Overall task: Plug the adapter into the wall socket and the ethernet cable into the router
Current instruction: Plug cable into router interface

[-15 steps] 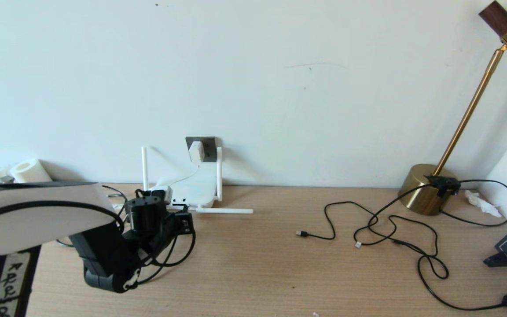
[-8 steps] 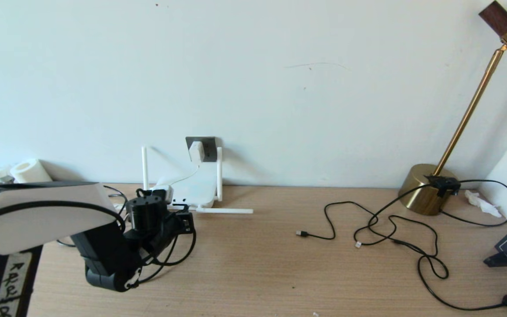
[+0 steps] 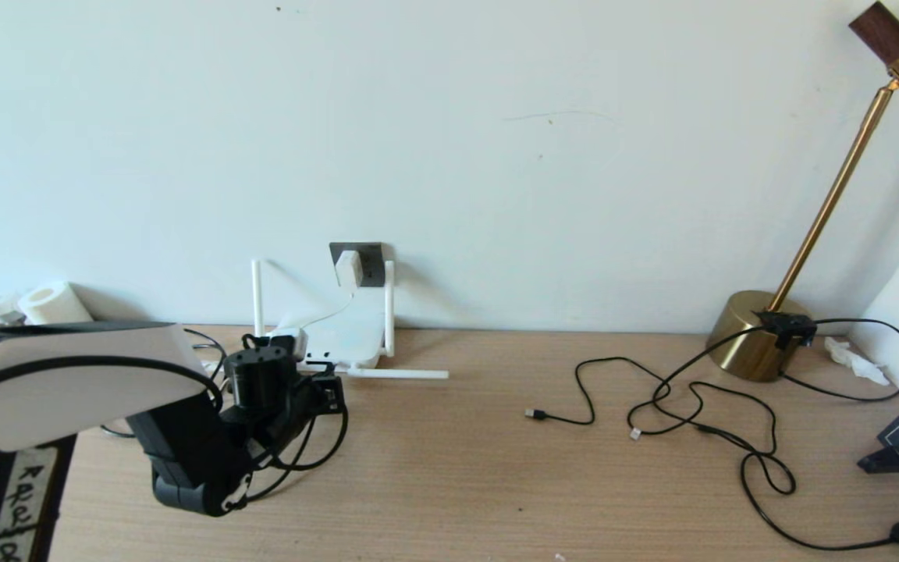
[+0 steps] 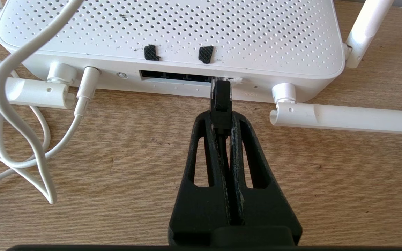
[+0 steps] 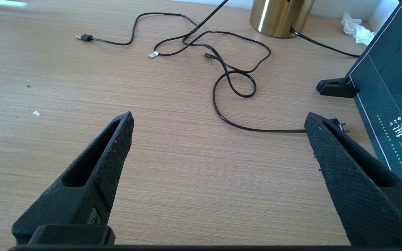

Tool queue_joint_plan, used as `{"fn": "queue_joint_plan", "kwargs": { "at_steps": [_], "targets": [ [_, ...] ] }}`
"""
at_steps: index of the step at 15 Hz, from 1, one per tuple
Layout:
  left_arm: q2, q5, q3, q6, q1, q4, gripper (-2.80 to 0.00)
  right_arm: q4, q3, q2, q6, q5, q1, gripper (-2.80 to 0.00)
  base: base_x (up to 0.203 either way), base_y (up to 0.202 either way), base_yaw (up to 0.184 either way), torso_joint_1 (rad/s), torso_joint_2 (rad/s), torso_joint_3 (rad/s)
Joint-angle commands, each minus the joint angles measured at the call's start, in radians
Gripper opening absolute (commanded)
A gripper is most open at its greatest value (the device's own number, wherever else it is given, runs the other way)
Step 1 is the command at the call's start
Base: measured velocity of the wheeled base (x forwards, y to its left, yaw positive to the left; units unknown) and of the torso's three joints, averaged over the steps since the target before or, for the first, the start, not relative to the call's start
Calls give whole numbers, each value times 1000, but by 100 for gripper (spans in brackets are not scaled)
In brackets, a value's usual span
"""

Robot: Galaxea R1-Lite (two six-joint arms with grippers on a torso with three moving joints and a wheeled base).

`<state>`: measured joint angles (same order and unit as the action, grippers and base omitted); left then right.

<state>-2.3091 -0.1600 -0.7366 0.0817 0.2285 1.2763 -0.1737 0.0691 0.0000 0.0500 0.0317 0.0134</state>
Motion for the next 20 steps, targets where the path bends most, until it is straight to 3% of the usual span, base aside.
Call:
{"fn": "queue_joint_plan", "kwargs": {
  "at_steps": [1, 20],
  "targets": [
    [0, 0, -3, 1, 0, 9, -280, -1, 0, 2, 1, -1, 0, 0, 0, 0, 0, 0, 0, 0],
    [-16, 0, -26, 0, -3, 8, -280, -1, 0, 2, 1, 0, 0, 0, 0, 0, 0, 0, 0, 0]
  ]
}}
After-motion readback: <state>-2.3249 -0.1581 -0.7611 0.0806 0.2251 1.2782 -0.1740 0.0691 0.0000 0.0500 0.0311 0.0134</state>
